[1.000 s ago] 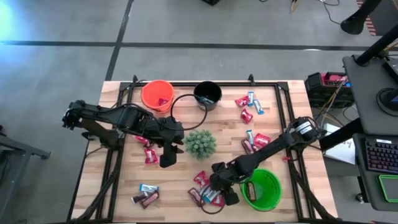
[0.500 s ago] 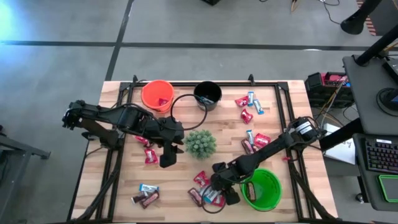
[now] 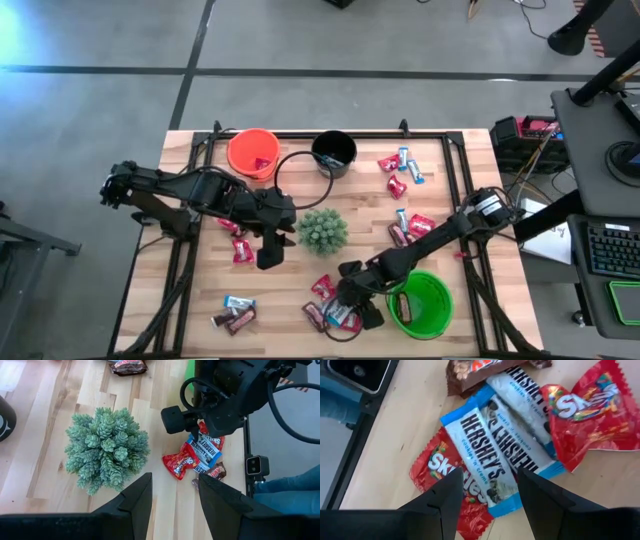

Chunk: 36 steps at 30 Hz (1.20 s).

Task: Organize candy in baskets
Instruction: Put the white chocolate bar into the black bucket

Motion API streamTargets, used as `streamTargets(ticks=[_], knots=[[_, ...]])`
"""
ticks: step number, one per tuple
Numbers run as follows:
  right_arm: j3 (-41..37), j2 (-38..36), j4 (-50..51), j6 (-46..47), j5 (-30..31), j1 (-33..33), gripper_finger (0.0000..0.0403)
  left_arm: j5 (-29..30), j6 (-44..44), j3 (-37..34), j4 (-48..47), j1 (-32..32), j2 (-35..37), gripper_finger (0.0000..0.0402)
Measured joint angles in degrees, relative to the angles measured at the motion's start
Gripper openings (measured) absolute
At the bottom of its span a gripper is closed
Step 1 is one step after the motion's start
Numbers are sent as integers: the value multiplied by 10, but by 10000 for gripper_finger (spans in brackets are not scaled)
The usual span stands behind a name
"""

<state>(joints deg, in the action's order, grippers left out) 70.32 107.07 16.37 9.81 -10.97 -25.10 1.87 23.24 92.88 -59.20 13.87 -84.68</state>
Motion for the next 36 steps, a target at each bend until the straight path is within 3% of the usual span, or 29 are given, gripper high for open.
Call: streamTargets(ticks=[18,22,28,36], knots=[[7,49,-41,-20,-10,-3,173,0,-2,0,-1,0,0,142],[13,48,-31,-16,-11,1,137,0,-2,0,-2,0,0,142],[35,47,21,-2,-14,2,24,0,-2,0,-2,0,0,142],[72,15,100,-8,-14,1,9,0,-2,0,-2,0,0,142]])
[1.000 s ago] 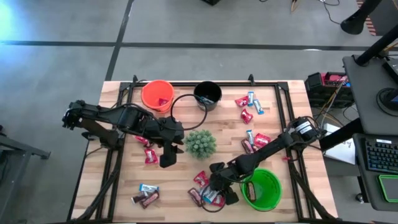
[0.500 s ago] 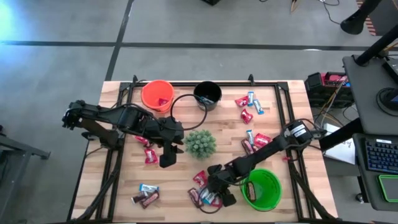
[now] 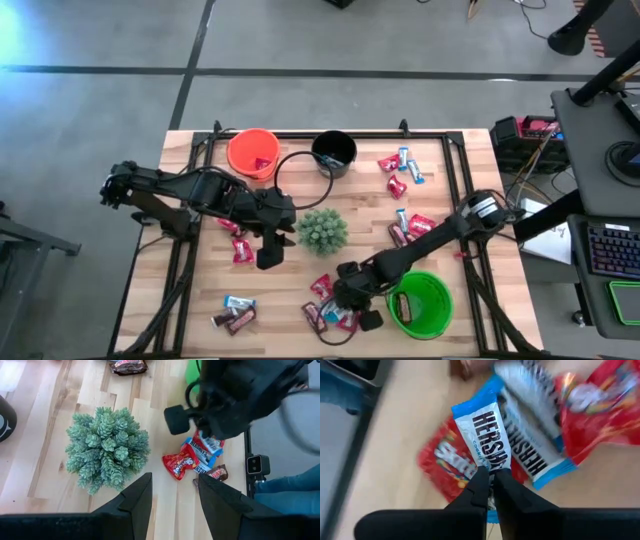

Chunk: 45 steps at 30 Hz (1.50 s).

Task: Organize candy in baskets
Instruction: Put the white chocolate bar into the black bucket

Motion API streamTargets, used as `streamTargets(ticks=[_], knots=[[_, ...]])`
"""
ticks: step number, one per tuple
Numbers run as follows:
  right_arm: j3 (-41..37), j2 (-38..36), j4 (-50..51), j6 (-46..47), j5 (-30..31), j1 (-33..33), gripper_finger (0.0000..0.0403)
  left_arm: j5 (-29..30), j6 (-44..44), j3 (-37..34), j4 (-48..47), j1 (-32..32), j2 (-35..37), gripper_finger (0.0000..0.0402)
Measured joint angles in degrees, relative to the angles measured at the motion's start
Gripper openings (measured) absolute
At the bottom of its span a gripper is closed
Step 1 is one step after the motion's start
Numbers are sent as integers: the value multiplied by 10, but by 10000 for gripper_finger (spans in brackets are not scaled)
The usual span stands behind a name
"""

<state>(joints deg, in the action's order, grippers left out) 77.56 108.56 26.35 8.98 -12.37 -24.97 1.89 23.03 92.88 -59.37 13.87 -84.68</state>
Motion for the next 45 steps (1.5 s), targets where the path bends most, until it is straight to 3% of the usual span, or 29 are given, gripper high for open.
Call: streamTargets(ticks=[5,10,17,33,45], knots=[[16,-34,27,0,10,1,9,0,3,0,-5,0,0,142],[28,-67,68,5,64,11,9,-13,4,0,-14,0,1,142],[42,-104,99,9,65,52,9,-15,-5,0,-22,0,12,142],[48,-191,115,-44,65,250,9,-11,-55,0,-81,-1,38,142],[48,-212,68,-61,64,410,9,-10,-62,0,-95,-1,39,142]])
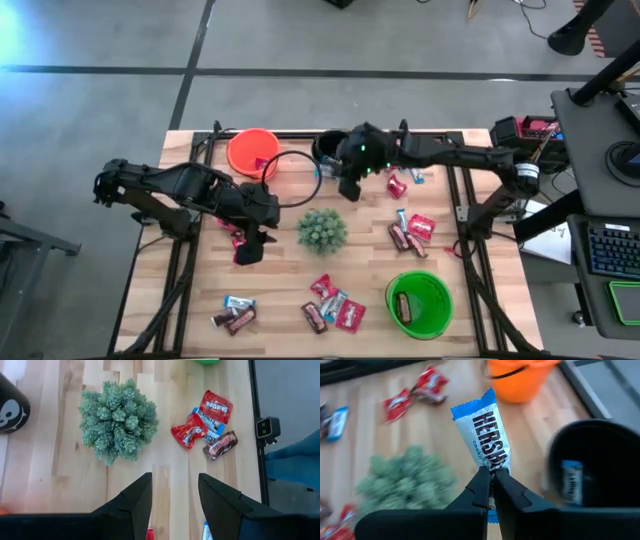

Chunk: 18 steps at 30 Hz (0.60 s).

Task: Organize candy in baskets
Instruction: Put the white chocolate bar into the black bucket

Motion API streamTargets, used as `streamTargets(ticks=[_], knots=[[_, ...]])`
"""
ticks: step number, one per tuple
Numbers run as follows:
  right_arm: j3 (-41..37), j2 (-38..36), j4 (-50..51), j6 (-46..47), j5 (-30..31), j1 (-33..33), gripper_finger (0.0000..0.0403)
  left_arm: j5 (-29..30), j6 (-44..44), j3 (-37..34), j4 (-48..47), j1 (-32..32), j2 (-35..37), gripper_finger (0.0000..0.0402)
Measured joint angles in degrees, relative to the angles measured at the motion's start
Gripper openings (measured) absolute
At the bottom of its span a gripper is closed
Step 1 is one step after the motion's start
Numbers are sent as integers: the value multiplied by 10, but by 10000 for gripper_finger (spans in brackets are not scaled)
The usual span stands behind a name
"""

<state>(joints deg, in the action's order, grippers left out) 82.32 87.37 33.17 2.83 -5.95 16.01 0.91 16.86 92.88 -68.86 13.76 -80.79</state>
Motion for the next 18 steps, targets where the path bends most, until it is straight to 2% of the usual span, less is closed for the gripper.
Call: streamTargets(ticks=[7,18], knots=[[0,0,-10,10,1,58,9,0,1,0,-22,0,0,142],[0,1,-26,15,-1,115,9,-1,-12,0,-23,1,0,142]])
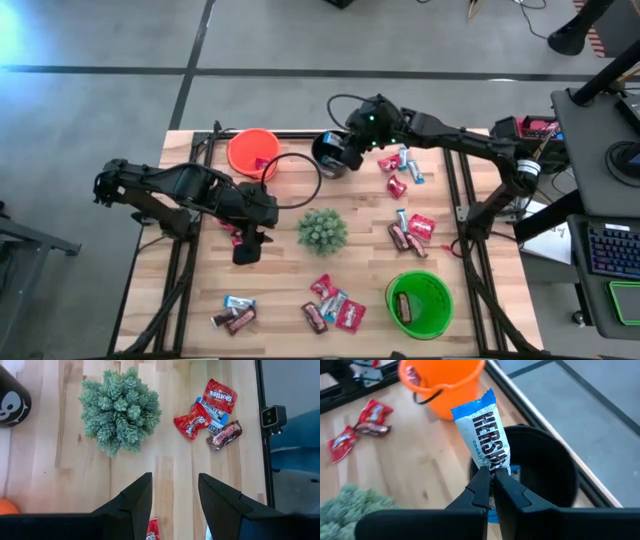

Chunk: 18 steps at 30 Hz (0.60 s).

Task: Organize candy in baskets
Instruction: Put the white chocolate bar into the black bucket

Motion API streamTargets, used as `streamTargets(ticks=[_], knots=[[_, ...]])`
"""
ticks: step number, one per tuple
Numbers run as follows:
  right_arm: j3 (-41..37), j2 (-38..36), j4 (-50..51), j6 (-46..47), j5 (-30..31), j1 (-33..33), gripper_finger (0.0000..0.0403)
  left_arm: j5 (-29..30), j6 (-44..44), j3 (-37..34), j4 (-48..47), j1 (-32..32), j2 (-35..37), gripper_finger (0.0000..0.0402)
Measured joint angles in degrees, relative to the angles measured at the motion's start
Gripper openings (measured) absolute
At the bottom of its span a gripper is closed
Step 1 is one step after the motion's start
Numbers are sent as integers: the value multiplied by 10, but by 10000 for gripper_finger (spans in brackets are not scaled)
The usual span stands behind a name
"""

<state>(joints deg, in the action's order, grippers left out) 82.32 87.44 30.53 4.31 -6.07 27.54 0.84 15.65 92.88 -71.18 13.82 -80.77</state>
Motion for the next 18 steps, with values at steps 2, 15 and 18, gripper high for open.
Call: streamTargets(ticks=[2,15,18], knots=[[0,0,0,8,0,8,9,0,-7,0,0,0,0,142],[-1,1,-46,11,-4,21,17,10,-8,0,10,-1,0,142],[0,9,-53,17,-6,32,36,28,-8,0,11,-1,0,142]])
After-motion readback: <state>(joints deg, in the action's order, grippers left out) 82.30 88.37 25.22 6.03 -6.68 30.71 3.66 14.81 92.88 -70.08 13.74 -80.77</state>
